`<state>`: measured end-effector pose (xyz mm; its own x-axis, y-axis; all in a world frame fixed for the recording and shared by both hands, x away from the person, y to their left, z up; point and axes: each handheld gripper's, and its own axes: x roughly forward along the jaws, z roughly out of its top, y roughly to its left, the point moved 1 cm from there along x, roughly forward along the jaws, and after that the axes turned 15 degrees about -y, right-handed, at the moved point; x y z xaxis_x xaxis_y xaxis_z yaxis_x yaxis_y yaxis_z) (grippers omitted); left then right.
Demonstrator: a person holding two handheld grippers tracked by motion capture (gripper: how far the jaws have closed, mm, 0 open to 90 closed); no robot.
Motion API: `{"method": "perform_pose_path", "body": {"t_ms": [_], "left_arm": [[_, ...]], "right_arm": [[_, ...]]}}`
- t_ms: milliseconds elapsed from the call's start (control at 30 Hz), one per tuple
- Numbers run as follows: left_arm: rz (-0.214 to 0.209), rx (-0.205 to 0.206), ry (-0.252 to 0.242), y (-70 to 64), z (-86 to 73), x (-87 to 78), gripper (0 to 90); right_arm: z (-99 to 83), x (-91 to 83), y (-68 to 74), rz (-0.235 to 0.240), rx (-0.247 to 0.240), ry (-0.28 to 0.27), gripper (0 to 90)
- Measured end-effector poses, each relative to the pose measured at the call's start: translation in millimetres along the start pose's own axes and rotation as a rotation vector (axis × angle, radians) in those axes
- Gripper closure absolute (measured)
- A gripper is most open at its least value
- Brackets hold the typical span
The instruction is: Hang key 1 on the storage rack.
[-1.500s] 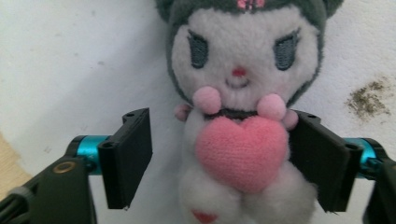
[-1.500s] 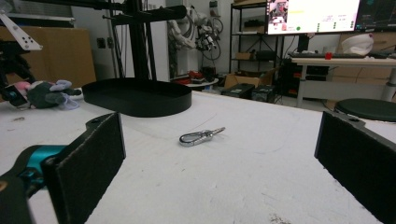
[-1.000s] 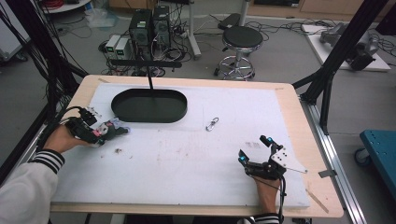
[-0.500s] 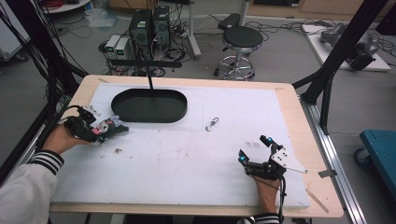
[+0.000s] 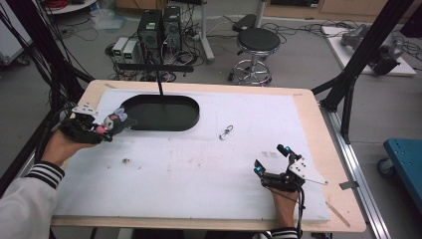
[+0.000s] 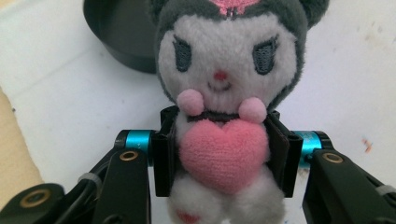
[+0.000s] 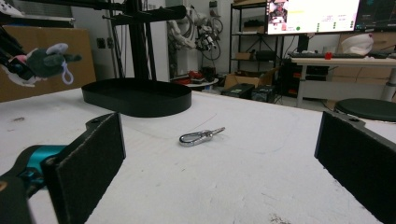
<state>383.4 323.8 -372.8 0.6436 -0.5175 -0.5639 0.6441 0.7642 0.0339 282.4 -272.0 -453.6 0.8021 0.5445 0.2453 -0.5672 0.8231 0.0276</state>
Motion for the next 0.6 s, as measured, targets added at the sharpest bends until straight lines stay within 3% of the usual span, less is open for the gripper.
{"method": "perform_pose_path", "body": {"t_ms": [167,467,600], "left_arm": [[0.003,-0.038,-0.08,1.8,6.0,-9.2,53.9],[0.038,-0.071,-0.161,5.9,10.6,-17.3,53.9],[0.065,-0.061,-0.18,7.1,17.0,-21.8,53.9]], "right_arm": [[0.0,0.0,0.0,0.0,0.001,0.0,1.1],[0.0,0.0,0.1,-0.001,-0.001,0.0,1.1],[0.0,0.1,0.2,-0.002,-0.001,0.0,1.1]]}}
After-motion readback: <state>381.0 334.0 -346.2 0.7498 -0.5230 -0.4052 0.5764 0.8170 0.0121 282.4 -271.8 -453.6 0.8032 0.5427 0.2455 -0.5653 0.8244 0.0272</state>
